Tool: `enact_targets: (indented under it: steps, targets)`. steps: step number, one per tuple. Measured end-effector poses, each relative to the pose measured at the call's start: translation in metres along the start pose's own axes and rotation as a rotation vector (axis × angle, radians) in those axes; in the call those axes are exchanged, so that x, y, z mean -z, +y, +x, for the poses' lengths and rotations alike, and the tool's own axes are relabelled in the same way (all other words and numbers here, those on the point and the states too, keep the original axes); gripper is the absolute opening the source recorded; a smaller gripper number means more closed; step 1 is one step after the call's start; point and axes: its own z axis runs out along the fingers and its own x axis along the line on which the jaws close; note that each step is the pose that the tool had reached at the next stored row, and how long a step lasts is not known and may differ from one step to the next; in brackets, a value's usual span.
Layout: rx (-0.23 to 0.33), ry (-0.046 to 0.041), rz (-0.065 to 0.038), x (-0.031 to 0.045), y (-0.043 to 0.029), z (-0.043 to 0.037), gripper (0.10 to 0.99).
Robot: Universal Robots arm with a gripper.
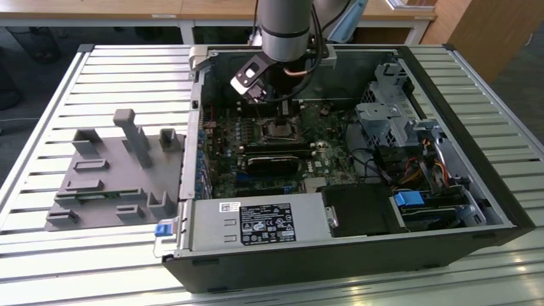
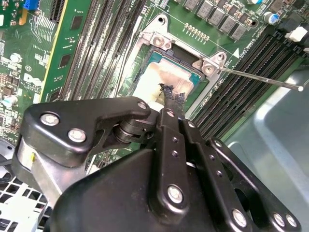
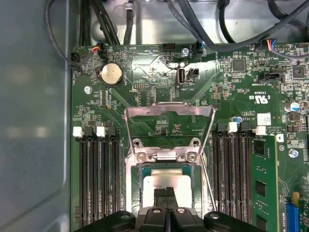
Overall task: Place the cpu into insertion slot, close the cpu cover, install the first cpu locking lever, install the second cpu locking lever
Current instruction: 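Close the cpu cover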
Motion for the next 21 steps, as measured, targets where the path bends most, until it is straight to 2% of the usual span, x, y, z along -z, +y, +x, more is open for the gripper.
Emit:
enact_targets:
  steps: [13,21]
  targets:
    - [0.0,-0.0001,0.001,0.0079,0.0004,0.0001,0.106]
    - [0.0,-0.0003,0.003,0.0205,0.0011,0.0003,0.106]
